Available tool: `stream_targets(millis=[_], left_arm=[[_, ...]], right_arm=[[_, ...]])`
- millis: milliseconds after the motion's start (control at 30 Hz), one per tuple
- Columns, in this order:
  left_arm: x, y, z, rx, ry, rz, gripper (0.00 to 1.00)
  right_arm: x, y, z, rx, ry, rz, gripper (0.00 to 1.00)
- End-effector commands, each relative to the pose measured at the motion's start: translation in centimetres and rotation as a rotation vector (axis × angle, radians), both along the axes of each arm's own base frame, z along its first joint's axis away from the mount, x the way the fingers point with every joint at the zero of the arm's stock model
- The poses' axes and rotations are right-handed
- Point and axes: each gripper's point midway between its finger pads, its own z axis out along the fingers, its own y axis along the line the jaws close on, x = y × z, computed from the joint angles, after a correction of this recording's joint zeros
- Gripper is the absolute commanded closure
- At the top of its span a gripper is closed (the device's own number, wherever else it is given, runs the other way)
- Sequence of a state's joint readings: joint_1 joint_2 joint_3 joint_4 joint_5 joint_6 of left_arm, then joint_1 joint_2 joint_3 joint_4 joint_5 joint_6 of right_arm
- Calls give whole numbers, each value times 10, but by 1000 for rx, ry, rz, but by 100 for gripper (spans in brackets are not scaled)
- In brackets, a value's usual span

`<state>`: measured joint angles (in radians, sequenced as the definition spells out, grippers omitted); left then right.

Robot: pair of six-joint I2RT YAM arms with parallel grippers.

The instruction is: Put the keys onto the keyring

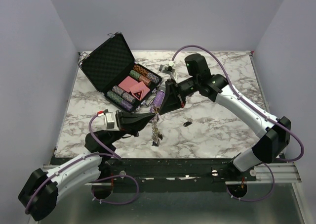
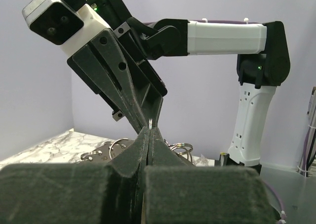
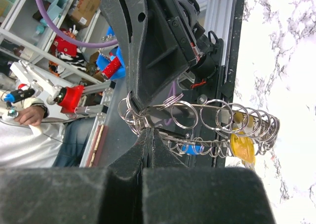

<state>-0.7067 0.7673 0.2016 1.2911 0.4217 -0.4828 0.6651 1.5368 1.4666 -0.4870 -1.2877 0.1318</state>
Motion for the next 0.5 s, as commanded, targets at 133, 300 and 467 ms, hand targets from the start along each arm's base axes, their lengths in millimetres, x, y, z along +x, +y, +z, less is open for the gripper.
stream_targets(millis=[133,300,467], left_arm=[[-14,15,19,-31,-137,44,100],[-5,12,13,17,-106,68,100],[3,6,6,88,-56,76,100]], right_arm=[[-5,-8,19,55,-57,19,82],[-1,-12,21,62,-150,7,55],[6,-21,16,56,-355,-1,44]])
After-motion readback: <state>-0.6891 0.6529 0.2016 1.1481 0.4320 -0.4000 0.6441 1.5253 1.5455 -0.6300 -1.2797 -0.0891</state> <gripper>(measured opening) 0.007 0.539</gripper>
